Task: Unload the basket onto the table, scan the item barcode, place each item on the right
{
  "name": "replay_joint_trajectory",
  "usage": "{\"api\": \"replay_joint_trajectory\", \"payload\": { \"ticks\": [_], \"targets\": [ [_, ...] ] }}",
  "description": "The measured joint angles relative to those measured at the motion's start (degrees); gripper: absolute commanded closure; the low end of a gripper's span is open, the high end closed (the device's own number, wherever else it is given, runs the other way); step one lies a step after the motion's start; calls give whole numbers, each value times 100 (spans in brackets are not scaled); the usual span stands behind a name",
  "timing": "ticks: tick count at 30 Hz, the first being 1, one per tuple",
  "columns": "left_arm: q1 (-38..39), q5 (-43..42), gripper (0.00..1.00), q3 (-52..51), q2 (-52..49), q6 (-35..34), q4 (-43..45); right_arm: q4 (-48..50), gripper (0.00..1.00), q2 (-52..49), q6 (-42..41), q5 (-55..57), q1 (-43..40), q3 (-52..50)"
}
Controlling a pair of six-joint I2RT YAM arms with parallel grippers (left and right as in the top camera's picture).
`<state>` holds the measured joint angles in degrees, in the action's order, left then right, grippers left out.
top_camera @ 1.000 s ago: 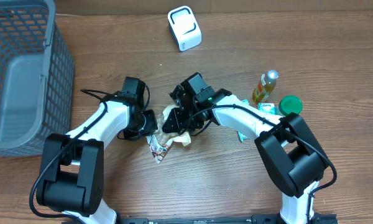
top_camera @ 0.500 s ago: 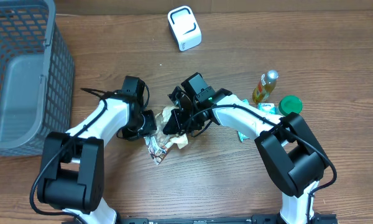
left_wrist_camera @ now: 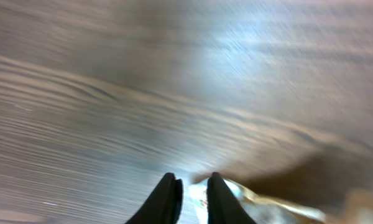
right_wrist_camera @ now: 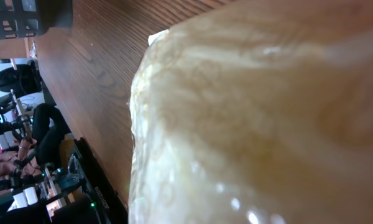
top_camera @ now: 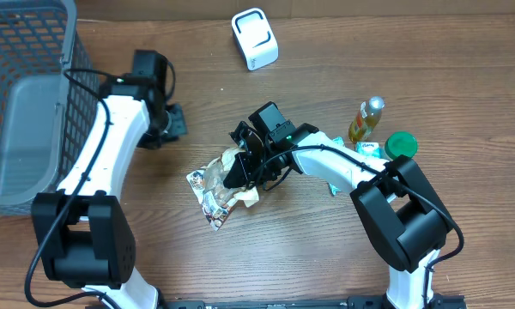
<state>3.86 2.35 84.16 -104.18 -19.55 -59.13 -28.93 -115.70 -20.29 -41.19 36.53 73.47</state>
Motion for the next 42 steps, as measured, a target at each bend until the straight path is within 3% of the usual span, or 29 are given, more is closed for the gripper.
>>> {"api": "replay_joint_trajectory", "payload": {
  "ticks": [3,4,5,6,7,42],
  "targets": [
    [-144,455,64,85,0,63,162,28,96,0,9,2,0,0],
    [-188,579,52,92,0,87,229,26,96,0,11,2,0,0],
    [-256,765,47,94,0,144,321,31,96,0,17,4,0,0],
    [-289,861,16,96,0,192,341,33,96,2,20,2,0,0],
    [-319,940,0,96,0,190,358,39,96,0,20,2,0,0],
    [-396,1248,1,96,0,219,361,92,96,0,44,2,0,0]
  ]
}}
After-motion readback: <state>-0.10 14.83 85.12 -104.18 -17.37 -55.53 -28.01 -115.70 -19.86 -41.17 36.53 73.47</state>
